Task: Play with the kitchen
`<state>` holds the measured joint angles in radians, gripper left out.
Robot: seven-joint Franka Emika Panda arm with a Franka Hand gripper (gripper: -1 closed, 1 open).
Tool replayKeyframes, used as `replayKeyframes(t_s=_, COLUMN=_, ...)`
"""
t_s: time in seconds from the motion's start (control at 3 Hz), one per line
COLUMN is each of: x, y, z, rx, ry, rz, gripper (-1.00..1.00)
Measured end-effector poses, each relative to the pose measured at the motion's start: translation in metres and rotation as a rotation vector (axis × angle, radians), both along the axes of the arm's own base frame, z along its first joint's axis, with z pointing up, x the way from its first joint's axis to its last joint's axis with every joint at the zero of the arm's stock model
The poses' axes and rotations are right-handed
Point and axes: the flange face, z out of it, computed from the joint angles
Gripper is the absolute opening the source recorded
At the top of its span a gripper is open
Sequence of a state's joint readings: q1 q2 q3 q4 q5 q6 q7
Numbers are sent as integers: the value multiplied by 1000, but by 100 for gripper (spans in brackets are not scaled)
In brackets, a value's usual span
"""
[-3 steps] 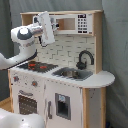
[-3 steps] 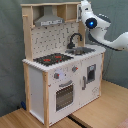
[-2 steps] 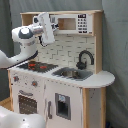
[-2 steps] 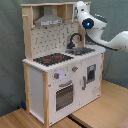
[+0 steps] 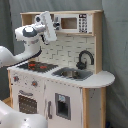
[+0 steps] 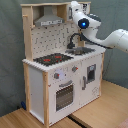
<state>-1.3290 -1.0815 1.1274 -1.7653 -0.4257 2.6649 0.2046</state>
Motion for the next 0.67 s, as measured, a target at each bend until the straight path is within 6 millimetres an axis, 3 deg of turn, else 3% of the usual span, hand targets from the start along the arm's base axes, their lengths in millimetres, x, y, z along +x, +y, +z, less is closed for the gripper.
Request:
replayKeyframes(t_s=0.33, x=2, y=0, z=4, rx=-13, ry=-5, rz=20, gripper=-100)
replayKeyframes(t_s=0.67, x=1, y=0, z=5, rx=-13, ry=-6, rz=20, gripper=100)
